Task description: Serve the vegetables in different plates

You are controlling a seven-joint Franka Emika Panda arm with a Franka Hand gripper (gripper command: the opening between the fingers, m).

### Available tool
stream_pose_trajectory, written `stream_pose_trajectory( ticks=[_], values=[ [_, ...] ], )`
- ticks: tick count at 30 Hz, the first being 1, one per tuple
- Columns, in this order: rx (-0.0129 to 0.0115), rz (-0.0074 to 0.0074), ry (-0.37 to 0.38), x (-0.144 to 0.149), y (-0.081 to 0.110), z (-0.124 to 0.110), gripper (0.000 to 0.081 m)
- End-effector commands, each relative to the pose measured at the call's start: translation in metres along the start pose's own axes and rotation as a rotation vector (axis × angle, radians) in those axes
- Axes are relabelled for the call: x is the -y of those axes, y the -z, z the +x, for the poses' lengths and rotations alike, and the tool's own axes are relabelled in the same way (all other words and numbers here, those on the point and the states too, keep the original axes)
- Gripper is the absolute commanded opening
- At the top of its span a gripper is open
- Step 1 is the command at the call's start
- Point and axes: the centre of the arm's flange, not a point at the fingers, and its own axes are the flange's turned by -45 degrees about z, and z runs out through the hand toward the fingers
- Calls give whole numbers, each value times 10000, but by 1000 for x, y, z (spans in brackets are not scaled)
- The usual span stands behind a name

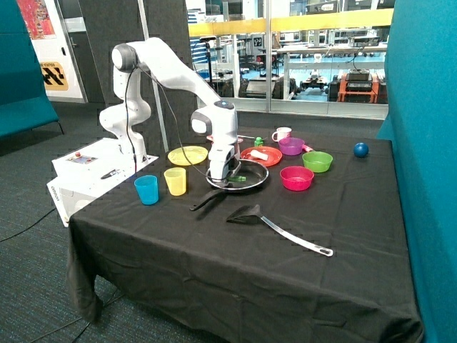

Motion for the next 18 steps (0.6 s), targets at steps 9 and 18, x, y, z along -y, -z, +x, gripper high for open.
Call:
stream_pose_trajectory(
  ticks=[9,18],
  values=[
    [75,50,1289,61,62,-14,0],
    [73,52,1766,100,79,-47,0]
  ],
)
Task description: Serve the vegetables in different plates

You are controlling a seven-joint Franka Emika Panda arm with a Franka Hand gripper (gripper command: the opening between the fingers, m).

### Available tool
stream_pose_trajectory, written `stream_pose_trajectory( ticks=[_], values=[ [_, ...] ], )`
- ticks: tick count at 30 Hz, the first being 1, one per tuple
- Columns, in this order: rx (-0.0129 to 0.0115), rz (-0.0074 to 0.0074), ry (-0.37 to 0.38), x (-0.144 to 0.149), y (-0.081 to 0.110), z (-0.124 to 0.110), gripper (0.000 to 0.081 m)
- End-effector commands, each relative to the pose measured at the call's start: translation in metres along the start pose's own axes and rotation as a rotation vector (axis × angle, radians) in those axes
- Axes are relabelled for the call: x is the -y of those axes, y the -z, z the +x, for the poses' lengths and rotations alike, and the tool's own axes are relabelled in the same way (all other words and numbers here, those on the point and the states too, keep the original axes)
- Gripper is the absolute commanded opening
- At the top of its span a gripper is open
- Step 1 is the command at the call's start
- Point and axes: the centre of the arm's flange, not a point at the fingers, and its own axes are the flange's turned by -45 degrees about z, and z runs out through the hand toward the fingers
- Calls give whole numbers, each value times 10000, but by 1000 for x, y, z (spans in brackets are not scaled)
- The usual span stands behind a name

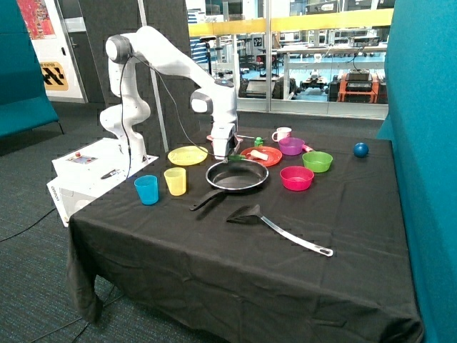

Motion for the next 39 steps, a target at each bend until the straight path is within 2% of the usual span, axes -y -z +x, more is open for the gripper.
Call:
stream_pose_trajectory(
  ticks=[1,15,23,27,39],
  values=[
    [9,-1,592,47,24,-25,0],
    [9,-1,1472,105,37,-78,0],
    [9,0,2044,137,34,-124,0],
    [9,0,2008,140,30,-147,0],
    [9,-1,1598,128,13,-193,0]
  ],
)
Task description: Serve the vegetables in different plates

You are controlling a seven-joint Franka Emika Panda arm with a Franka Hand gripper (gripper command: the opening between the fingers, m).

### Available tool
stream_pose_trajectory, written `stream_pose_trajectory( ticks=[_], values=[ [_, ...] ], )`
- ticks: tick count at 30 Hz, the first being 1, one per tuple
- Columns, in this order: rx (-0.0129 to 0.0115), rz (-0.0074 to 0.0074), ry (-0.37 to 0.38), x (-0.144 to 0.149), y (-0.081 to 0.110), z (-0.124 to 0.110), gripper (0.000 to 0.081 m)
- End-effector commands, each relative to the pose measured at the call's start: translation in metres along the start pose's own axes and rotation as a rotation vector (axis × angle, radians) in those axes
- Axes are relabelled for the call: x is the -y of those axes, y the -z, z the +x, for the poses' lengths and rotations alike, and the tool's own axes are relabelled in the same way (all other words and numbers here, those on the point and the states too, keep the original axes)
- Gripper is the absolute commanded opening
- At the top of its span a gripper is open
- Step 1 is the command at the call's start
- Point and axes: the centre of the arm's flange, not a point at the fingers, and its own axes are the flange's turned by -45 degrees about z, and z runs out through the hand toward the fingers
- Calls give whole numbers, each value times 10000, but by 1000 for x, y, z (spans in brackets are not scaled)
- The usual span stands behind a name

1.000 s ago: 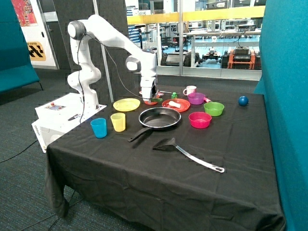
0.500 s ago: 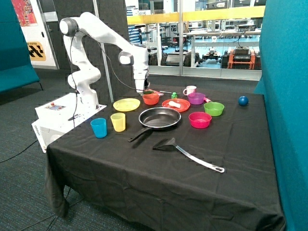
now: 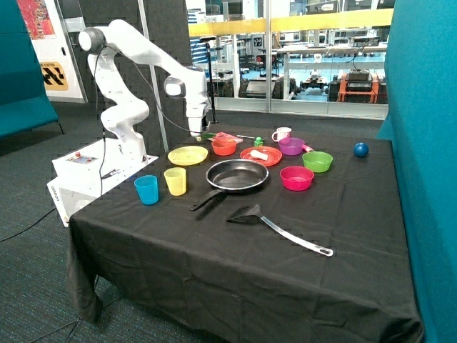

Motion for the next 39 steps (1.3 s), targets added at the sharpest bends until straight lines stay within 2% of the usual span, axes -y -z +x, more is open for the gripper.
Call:
stream_pose_trajectory(
  ticks=[1,11,21,29,39],
  values=[
    [-59,47,-166,7,-13,-44,0],
    [-58,49,-790,-2,-39,-73,0],
    [-57,50,-1196,-9,-66,-71,0],
    [-56,51,-1412,-6,-77,-76,0],
    [-56,52,-1772,-3,-81,-83,0]
  ],
)
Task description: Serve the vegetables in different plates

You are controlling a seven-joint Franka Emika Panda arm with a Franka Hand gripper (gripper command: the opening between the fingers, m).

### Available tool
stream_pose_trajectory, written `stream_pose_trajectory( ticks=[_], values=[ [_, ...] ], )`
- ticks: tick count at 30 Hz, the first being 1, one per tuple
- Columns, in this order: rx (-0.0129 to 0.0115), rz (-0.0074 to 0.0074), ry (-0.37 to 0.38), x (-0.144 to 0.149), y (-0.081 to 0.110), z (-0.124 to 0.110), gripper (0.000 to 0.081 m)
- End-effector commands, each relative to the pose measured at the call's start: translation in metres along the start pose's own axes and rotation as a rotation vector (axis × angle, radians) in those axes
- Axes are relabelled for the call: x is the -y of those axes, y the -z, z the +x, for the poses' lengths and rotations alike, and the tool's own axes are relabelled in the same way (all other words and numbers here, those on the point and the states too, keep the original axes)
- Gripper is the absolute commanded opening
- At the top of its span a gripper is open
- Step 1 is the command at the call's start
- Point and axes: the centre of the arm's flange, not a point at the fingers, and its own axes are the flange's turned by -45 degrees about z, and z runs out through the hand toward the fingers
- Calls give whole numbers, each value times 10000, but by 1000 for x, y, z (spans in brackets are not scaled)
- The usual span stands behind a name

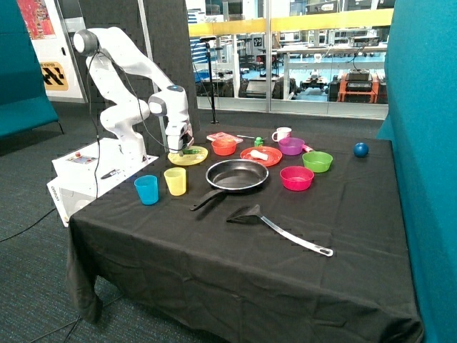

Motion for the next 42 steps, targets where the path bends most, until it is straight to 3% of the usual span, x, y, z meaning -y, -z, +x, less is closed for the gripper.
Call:
stream_pose_trajectory(
  ticks=[1,4,5,8,9,15,27,38,42],
  values=[
    [21,-15,-321,0,-9,-5,0],
    [21,-15,-322,0,-9,-5,13],
    [21,-15,-304,0,-9,-5,72],
    [21,-15,-247,0,-9,-5,393],
    [21,-15,-229,1,-8,-6,458],
    [21,-15,-181,0,-6,-6,616],
    [21,-14,14,-2,-2,-5,795],
    [21,-14,182,2,1,-3,808],
    [21,-14,429,5,15,4,798]
  ],
)
